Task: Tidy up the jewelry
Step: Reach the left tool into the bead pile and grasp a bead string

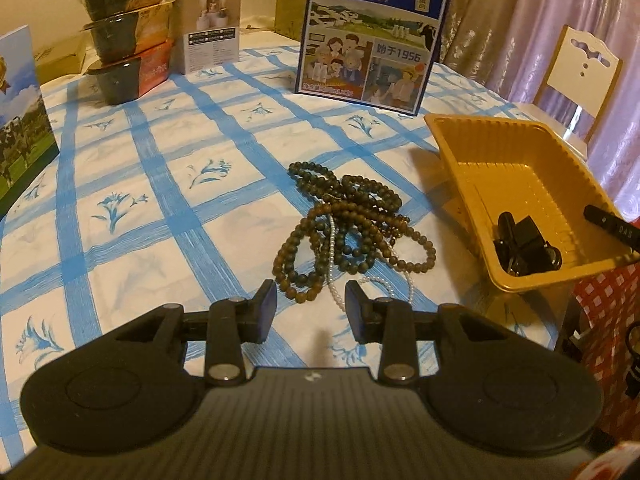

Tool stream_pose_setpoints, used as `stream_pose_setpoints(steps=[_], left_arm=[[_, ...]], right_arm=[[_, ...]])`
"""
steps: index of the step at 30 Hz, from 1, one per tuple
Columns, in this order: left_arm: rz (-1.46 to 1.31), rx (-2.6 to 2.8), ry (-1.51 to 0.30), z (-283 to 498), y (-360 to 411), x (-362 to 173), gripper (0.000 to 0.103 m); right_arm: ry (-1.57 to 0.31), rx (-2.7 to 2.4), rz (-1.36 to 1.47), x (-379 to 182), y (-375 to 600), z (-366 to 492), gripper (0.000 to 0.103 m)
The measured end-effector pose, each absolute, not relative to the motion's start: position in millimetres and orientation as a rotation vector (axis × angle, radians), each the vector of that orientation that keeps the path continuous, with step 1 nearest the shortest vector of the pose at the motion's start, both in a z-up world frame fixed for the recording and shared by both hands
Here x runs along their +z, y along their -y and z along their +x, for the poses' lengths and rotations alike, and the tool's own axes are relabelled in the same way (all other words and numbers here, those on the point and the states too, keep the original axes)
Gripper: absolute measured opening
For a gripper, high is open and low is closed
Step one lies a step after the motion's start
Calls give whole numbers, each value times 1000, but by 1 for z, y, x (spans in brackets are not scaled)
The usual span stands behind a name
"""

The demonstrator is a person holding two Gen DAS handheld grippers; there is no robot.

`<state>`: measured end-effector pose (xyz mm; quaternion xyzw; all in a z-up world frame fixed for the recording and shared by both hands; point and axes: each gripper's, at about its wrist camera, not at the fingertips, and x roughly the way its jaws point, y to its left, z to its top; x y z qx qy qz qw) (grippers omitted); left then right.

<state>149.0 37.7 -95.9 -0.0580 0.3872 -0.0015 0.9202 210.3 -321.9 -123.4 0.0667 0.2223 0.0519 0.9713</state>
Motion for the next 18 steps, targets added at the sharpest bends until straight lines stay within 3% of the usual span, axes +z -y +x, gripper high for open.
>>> stream_pose_setpoints(steps=[18], left_arm=[[-11, -20, -782, 170, -32, -106, 33]], right_arm=[[-450, 104, 135, -123, 322, 210, 5]])
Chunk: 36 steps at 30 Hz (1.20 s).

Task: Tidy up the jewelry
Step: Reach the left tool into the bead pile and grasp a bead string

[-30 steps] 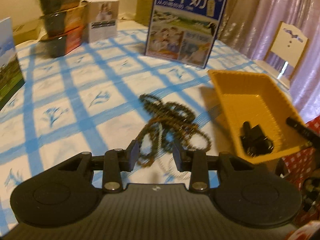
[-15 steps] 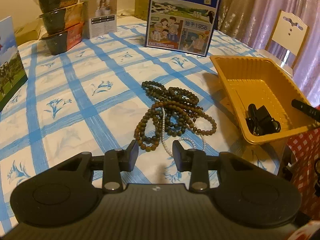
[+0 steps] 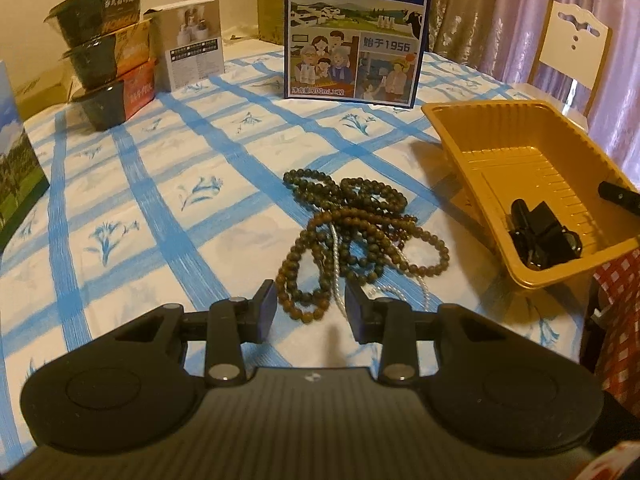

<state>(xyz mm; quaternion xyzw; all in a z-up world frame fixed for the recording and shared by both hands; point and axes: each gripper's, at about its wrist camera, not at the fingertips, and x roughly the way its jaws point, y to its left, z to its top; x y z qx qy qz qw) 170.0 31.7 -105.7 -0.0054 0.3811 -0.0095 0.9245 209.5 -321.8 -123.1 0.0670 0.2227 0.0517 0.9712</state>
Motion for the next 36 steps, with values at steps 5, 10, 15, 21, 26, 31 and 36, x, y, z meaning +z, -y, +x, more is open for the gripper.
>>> stream_pose_setpoints(steps=[5, 10, 15, 21, 26, 31, 36], left_arm=[[10, -32, -778, 183, -34, -109, 33], [19, -72, -780, 204, -37, -113, 33], [54, -99, -787, 230, -39, -118, 33], [87, -138, -809, 254, -35, -125, 32], [116, -165, -839, 264, -32, -134, 22], [131, -190, -863, 269, -34, -140, 13], [99, -183, -859, 264, -40, -134, 6]], right_arm=[[-449, 104, 134, -123, 322, 210, 5], [-450, 104, 135, -123, 322, 209, 5], [-450, 104, 134, -123, 321, 210, 5], [-450, 104, 135, -123, 321, 210, 5], [-450, 105, 136, -123, 322, 209, 4], [-448, 105, 134, -123, 321, 210, 4], [-448, 105, 136, -122, 321, 209, 4]])
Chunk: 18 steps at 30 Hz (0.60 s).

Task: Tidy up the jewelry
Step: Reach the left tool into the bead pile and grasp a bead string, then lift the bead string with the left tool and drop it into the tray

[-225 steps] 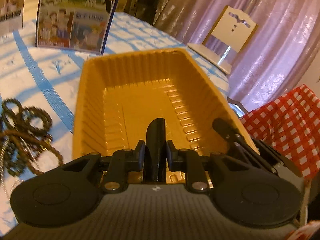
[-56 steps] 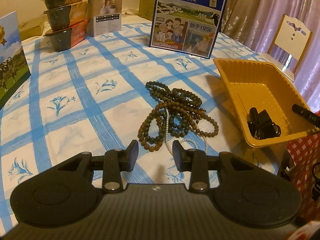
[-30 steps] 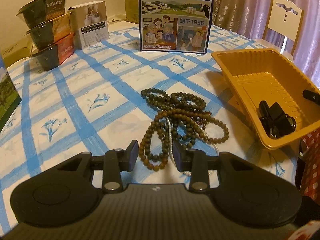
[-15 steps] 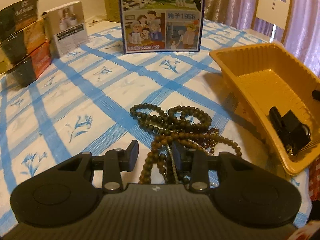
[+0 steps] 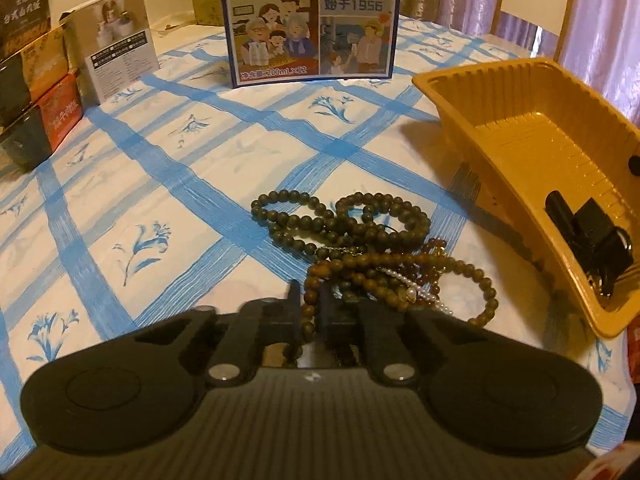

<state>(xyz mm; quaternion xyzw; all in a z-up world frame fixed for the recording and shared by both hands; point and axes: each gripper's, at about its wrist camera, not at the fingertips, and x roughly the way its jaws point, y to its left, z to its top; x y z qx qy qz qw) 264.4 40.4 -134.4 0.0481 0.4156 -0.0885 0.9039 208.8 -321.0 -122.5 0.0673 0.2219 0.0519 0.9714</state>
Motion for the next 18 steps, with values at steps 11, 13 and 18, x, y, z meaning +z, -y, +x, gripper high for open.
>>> stream_pose_setpoints(steps=[11, 13, 18], left_arm=[[54, -170, -725, 220, -60, -67, 6], [50, -167, -696, 212, -63, -52, 6], [49, -164, -624, 194, -65, -13, 6]], right_arm=[[-445, 114, 137, -121, 320, 210, 4], [-443, 121, 141, -119, 320, 212, 5], [-441, 131, 146, -118, 320, 215, 5]])
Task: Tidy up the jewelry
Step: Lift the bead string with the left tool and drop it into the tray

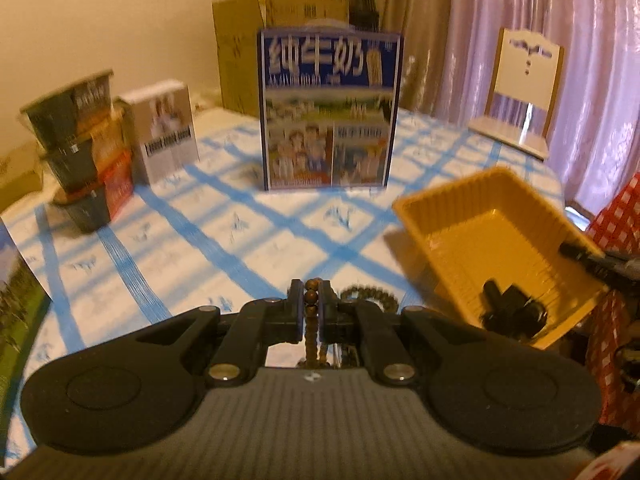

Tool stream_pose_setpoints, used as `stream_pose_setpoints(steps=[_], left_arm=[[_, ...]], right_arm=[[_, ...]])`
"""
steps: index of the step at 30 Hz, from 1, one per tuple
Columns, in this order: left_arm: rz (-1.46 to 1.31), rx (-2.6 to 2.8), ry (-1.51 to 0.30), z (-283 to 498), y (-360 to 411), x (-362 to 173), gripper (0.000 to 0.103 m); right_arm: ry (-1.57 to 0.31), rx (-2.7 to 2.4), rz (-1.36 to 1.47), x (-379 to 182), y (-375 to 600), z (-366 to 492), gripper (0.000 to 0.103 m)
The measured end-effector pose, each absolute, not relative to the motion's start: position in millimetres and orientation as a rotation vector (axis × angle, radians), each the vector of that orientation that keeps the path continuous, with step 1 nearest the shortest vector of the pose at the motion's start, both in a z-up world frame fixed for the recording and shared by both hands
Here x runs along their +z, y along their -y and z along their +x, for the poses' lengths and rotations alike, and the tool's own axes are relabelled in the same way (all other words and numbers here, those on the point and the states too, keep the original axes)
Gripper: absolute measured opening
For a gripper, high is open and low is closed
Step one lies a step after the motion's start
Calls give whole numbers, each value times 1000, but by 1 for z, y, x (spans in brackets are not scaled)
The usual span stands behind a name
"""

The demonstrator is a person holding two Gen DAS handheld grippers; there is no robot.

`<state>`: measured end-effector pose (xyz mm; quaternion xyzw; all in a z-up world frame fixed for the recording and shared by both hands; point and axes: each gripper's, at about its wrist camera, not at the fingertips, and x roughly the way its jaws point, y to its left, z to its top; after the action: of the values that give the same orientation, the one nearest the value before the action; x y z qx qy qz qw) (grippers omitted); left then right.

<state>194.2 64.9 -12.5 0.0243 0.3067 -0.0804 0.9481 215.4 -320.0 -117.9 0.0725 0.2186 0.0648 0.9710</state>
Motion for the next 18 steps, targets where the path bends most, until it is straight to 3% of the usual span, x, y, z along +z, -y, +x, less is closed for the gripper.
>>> stream_pose_setpoints(steps=[18], left_arm=[[105, -193, -463, 170, -43, 85, 6]], right_arm=[[-441, 137, 139, -120, 320, 217, 5]])
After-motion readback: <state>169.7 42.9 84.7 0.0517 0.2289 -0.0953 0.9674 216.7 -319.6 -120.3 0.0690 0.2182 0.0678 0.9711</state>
